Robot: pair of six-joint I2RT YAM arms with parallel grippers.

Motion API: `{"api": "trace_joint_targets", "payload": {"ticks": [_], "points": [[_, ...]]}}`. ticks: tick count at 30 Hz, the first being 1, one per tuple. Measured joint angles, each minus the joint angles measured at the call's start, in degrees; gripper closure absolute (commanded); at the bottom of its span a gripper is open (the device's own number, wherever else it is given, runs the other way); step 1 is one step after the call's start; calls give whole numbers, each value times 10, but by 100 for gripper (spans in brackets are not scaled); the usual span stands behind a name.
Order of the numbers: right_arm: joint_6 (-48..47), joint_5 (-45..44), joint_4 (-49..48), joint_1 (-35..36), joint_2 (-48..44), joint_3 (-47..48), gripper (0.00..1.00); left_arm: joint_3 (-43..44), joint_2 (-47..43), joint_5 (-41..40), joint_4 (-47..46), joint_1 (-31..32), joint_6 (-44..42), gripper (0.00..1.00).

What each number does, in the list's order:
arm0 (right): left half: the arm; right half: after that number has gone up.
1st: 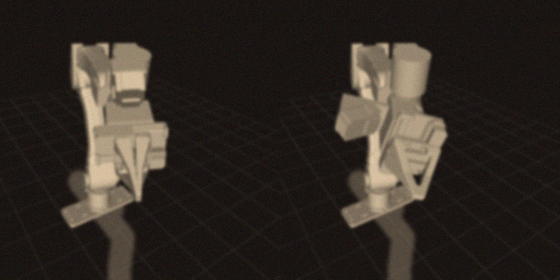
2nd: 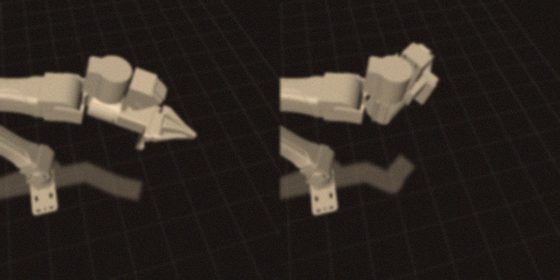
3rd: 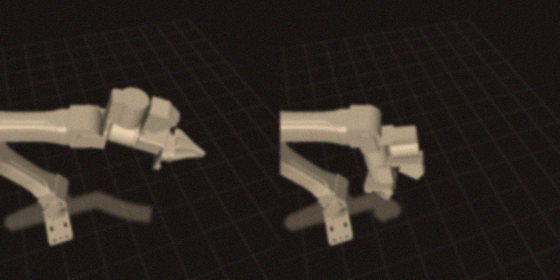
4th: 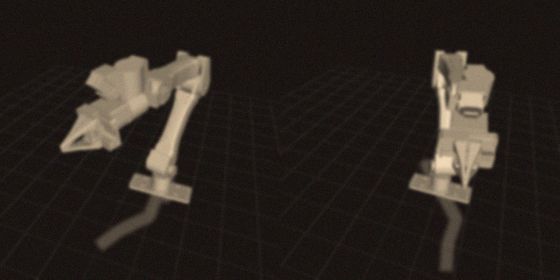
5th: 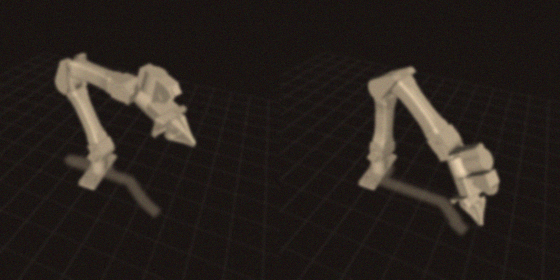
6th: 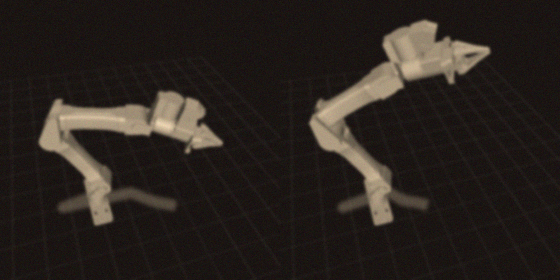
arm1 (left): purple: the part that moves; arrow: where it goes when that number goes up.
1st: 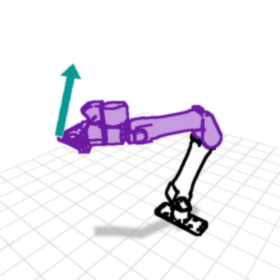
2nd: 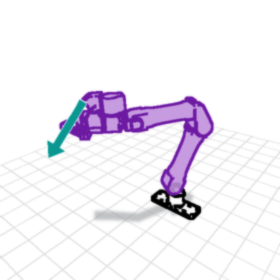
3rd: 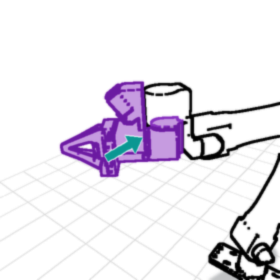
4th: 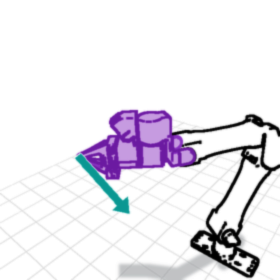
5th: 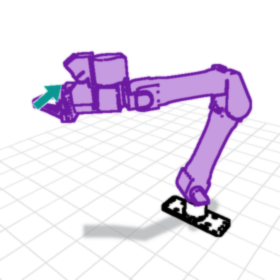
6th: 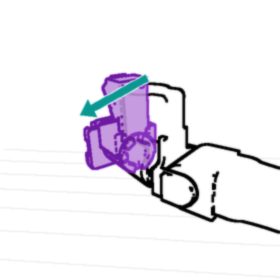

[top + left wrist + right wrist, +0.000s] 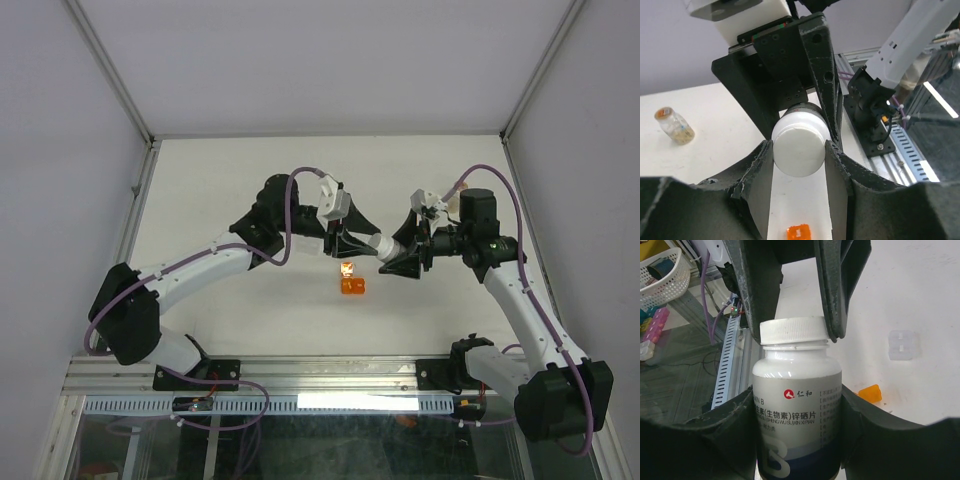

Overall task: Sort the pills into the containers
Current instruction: Screw the lid of the pill bottle onto the pill bottle.

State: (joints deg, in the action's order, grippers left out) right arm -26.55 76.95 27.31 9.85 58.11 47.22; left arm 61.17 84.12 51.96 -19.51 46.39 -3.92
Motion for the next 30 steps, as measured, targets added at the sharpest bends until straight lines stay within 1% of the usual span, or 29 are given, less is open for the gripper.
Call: {"api": "trace_joint_targets", "payload": {"ticks": [1,4,5,6,11,16,22,25,28,30], "points": [[0,1,0,1,0,0,100,2,1,12,-1,-2,-19,56],[1,-1,-4,2,0,0,100,11,11,34,-5,-8,-46,17],[1,-3,-11,2,0,0,100,10,14,39,-9,-7,-42,8],[1,-5,-17,2,0,0,100,8,16,42,-14,-6,-39,2],[1,-11,-25,2,0,0,100,-45,7,8,-101,-4,18,1],[1,-11,-30,2,0,0,100,-90,-26,-39,-141,-16,86,1],[1,-11,-34,2,0,0,100,-149,-96,-96,-193,-30,219,1],[1,-11,-35,2,0,0,100,-178,-119,-115,-229,-33,302,10],[1,-11,-35,2,0,0,100,-183,-129,-150,-214,-30,361,12],[1,-12,-35,2,0,0,100,-179,-139,-204,-159,-15,366,12]]}}
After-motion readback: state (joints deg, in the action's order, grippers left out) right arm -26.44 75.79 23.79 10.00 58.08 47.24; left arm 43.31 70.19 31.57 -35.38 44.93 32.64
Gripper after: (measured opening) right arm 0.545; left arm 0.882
